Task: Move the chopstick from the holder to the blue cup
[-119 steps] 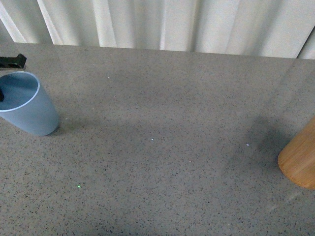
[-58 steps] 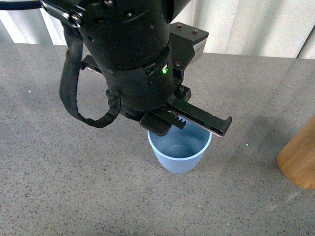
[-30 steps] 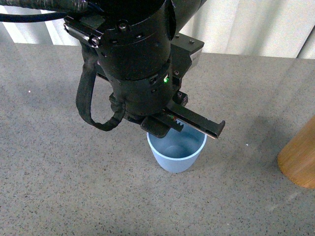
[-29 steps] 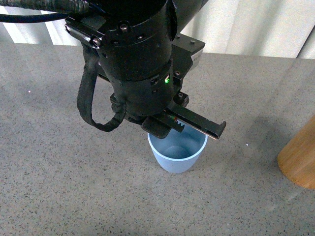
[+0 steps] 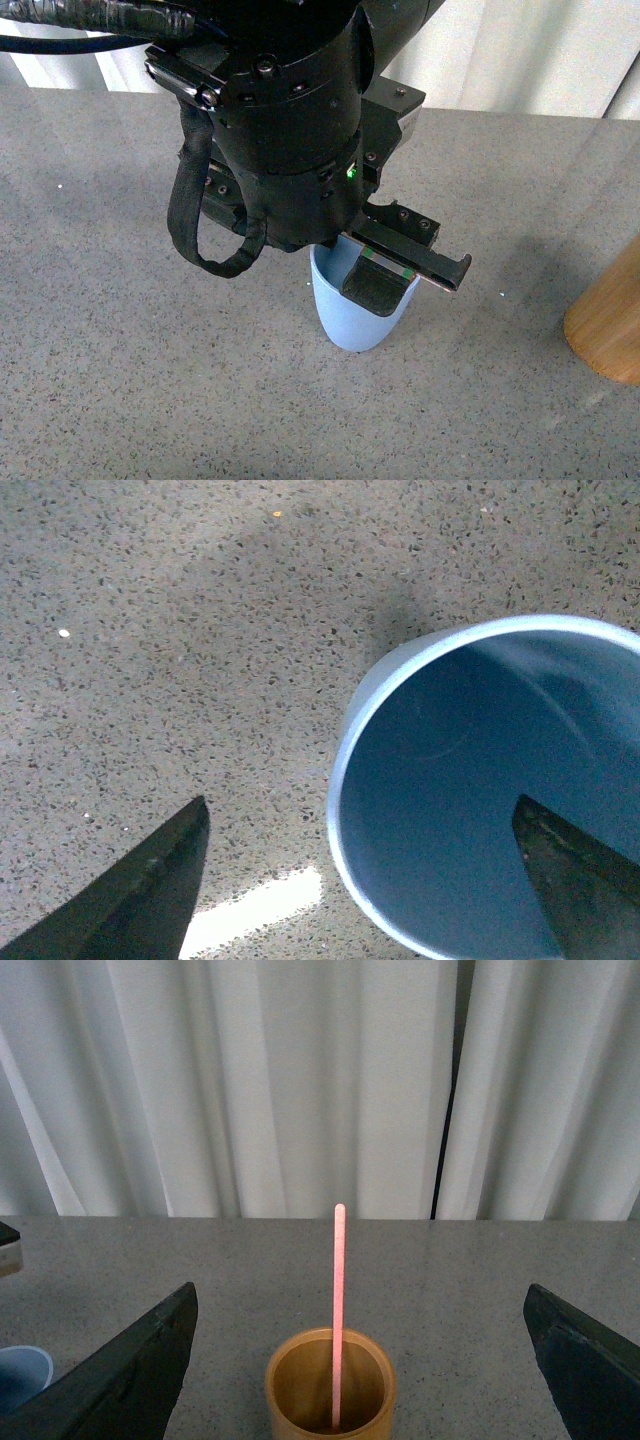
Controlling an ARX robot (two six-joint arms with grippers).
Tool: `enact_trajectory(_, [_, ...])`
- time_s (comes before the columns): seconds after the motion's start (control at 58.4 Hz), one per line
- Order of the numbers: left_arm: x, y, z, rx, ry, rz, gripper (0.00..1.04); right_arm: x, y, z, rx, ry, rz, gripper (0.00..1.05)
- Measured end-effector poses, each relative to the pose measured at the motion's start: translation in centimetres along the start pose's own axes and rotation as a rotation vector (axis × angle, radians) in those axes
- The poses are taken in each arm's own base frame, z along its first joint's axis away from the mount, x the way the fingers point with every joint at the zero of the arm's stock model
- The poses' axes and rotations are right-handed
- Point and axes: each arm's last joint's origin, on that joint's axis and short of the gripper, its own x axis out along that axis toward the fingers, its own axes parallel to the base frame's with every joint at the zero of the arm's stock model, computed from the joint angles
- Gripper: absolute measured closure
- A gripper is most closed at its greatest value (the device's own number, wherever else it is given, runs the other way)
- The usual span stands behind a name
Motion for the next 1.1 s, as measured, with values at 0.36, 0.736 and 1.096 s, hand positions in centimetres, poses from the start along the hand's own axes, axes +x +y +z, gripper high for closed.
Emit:
enact_trajectory(0.36, [-10.0, 7.5, 0.0, -0.172, -0.263, 0.042, 0.07, 0.0, 0.0, 0.0, 0.0, 0.0, 0.0, 0.1])
enact_trajectory(0.736, [-15.2, 13.6, -9.0, -0.462, -0.731, 0.359, 0.07, 0.0, 0.0, 0.0, 0.0, 0.0, 0.0, 0.1])
enact_trajectory(1.096, [-13.4, 12.6, -13.2, -0.393, -1.106, 0.391, 0.47, 0.0, 0.0, 0.0, 0.0, 0.0, 0.0, 0.1])
